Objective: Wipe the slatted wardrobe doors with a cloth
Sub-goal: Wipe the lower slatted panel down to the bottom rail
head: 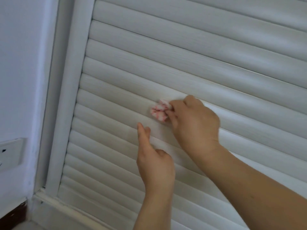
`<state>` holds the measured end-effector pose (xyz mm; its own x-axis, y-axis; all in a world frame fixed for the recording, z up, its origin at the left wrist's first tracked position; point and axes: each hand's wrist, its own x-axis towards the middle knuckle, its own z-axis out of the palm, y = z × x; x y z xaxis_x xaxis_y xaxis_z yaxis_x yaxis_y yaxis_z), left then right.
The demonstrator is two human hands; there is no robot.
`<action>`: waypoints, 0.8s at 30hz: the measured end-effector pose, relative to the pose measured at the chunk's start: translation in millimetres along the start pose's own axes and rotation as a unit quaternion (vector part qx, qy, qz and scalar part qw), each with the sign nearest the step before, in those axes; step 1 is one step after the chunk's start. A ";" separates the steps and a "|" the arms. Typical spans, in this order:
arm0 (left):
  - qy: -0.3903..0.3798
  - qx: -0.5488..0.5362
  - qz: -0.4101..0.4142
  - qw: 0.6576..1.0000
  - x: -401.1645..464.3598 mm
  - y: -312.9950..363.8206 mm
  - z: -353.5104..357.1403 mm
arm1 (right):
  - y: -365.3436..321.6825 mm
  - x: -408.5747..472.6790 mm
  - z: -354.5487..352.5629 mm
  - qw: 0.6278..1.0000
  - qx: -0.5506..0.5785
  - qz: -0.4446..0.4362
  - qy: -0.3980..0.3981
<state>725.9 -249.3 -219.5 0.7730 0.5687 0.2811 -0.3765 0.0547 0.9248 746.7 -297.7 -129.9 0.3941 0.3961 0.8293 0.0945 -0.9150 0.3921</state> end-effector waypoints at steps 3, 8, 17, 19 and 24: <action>-0.009 0.001 -0.004 1.000 2.3 -1.4 -0.2 | 35.8 -34.2 -7.2 0.999 0.004 0.009 0.033; -0.007 0.003 0.006 1.000 3.9 -4.7 -1.7 | 35.9 -36.5 1.4 0.996 0.005 0.023 0.084; 0.006 -0.038 -0.004 0.999 9.3 -1.3 -9.9 | -26.6 13.2 24.8 0.994 -0.004 0.000 0.105; 0.011 -0.069 -0.016 0.997 12.2 0.6 -13.8 | -39.6 22.0 27.6 0.996 -0.004 -0.009 0.088; 0.010 -0.098 -0.052 0.994 20.8 4.6 -27.4 | -68.1 43.5 32.0 0.998 -0.025 -0.022 0.048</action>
<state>726.3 -214.7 -216.4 0.8026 0.5686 0.1801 -0.3894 0.2708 0.8804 786.7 -220.6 -133.3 0.3007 0.4426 0.8448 0.0634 -0.8931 0.4454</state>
